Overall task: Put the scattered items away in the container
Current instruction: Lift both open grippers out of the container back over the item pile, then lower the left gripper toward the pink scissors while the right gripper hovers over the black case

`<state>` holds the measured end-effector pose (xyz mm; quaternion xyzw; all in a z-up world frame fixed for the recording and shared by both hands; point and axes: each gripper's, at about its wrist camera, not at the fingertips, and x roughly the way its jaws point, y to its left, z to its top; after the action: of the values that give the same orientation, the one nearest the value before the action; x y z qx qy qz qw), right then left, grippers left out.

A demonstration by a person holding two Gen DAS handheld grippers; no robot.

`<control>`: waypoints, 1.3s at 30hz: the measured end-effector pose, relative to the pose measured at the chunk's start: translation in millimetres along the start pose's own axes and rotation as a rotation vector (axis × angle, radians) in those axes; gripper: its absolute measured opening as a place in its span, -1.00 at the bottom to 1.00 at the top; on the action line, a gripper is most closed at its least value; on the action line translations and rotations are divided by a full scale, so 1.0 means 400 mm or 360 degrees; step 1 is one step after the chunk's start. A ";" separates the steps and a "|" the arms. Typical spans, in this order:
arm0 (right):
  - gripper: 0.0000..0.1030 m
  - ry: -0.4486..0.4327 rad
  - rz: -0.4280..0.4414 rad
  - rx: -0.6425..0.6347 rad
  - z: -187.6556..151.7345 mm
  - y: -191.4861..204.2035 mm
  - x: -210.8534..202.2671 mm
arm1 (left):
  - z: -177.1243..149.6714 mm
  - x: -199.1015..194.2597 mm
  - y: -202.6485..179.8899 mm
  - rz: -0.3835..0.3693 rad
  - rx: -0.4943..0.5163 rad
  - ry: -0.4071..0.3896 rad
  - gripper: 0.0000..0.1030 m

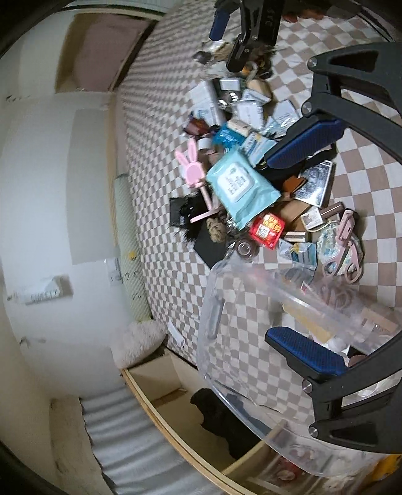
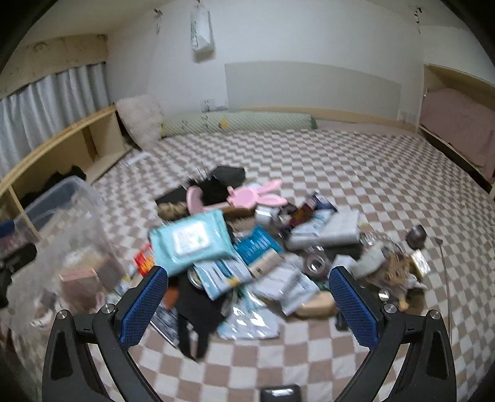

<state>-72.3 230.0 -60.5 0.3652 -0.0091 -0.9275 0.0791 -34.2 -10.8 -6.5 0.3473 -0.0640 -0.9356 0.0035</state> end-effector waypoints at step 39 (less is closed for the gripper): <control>1.00 0.0549 -0.0055 -0.0093 -0.494 -0.118 0.152 | -0.193 0.365 -0.047 -0.0336 -0.0189 0.1078 1.00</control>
<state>11.5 275.4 -250.0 0.5167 0.0379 -0.8521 0.0743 -93.9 -8.6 -161.6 0.6415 0.0314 -0.7647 -0.0522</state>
